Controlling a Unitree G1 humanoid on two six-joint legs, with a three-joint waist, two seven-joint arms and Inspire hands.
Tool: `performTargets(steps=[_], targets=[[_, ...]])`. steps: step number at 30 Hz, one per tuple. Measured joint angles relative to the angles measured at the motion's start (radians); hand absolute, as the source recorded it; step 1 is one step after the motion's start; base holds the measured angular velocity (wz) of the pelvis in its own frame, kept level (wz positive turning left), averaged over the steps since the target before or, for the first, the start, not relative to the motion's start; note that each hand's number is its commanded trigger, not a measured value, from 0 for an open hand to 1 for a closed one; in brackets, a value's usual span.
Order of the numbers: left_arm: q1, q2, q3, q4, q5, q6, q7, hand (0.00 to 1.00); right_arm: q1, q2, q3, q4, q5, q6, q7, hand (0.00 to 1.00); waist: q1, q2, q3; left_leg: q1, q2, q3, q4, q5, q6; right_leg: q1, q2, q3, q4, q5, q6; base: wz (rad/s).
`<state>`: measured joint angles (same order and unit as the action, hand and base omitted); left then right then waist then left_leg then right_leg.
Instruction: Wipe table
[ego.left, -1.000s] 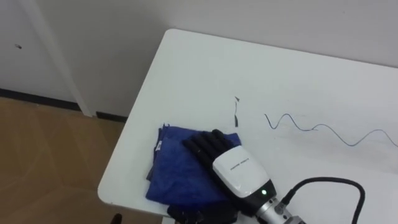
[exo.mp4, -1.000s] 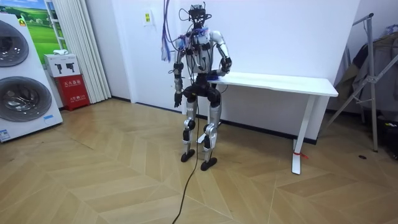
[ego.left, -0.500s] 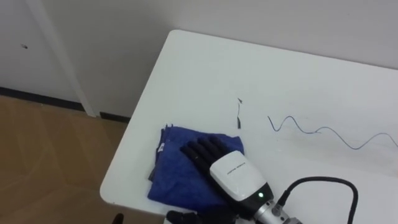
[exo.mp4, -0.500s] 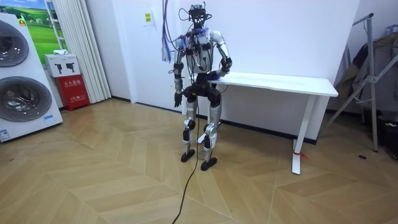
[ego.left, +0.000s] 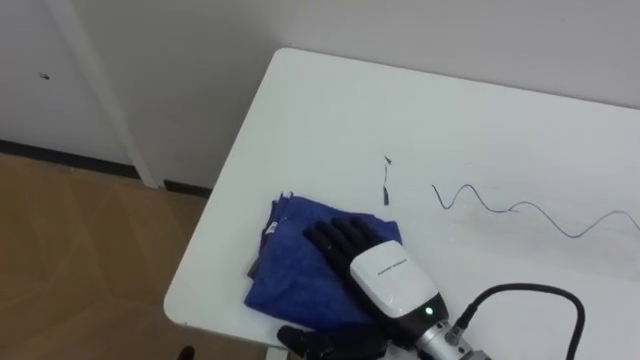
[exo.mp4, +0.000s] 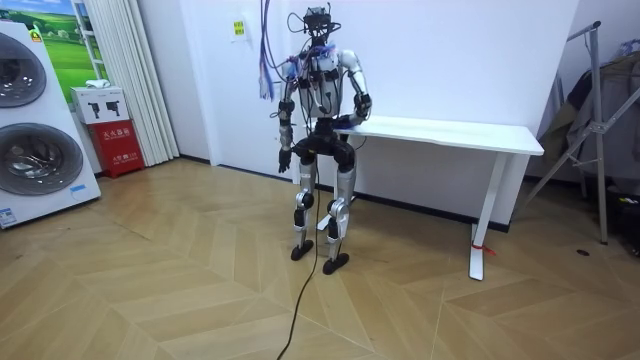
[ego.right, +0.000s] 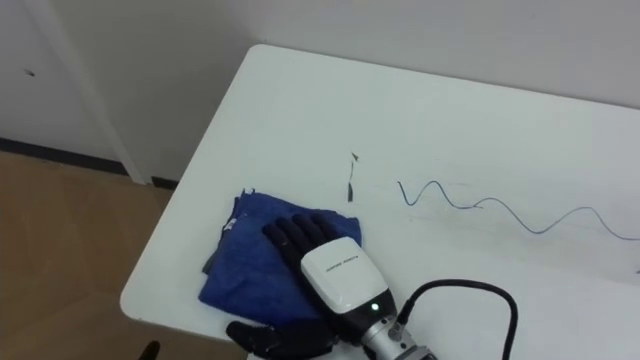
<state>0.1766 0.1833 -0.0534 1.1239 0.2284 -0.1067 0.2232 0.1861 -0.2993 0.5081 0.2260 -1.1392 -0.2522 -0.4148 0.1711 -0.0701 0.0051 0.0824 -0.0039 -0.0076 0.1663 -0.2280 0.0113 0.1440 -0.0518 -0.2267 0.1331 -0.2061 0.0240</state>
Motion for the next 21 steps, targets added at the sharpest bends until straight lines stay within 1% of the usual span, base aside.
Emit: performTargets(steps=[3,6,8,10,12,13,21], targets=[[0.009,-0.002,0.000,-0.001,0.000,0.000,0.000,0.00,0.000,0.004,-0.002,0.001,0.000,0.000,-0.001,0.00,-0.002,-0.001,-0.0010,0.000,0.000,0.000,0.000,0.000,0.000,0.000,0.000,0.001,0.000,0.000,0.000,0.00],[0.014,-0.002,0.000,0.000,0.001,0.001,0.000,0.00,-0.001,0.005,-0.002,-0.003,0.004,0.001,0.002,0.00,0.004,-0.002,-0.0018,0.004,0.000,0.000,0.000,0.000,0.000,0.001,0.000,0.001,0.000,0.000,0.000,0.00],[0.020,-0.003,-0.001,0.000,0.002,0.004,0.000,0.00,-0.003,0.004,-0.002,-0.003,0.015,0.004,0.014,0.00,0.005,-0.001,-0.0005,0.018,0.000,0.000,-0.003,0.000,0.000,0.013,0.000,0.001,-0.001,0.000,0.000,0.00],[0.022,-0.003,-0.001,0.000,0.007,0.010,0.000,0.00,-0.007,0.005,-0.004,-0.003,0.035,0.005,0.023,0.00,0.005,0.000,-0.0012,0.019,0.000,0.001,-0.002,0.000,0.000,0.015,0.000,0.001,0.000,0.000,0.000,0.00],[0.031,-0.006,-0.001,0.000,0.016,0.015,0.000,0.00,-0.010,0.014,-0.017,-0.003,0.041,0.008,0.028,0.00,0.005,0.002,-0.0001,0.018,0.000,0.001,-0.002,0.000,0.000,0.014,-0.001,0.001,0.000,0.000,0.000,0.00],[0.032,-0.006,-0.001,-0.003,0.021,0.015,0.000,0.00,-0.010,0.021,-0.022,-0.005,0.044,0.015,0.029,0.00,0.005,0.003,-0.0005,0.018,0.000,0.002,-0.002,0.000,0.000,0.014,-0.001,0.001,0.000,0.000,0.000,0.00],[0.038,-0.006,-0.001,-0.004,0.021,0.021,-0.013,0.00,-0.011,0.022,-0.023,-0.015,0.055,0.016,0.043,0.00,0.005,0.011,-0.0016,0.018,0.000,0.002,-0.001,0.000,0.000,0.015,-0.001,-0.001,0.000,0.000,0.000,0.00]])
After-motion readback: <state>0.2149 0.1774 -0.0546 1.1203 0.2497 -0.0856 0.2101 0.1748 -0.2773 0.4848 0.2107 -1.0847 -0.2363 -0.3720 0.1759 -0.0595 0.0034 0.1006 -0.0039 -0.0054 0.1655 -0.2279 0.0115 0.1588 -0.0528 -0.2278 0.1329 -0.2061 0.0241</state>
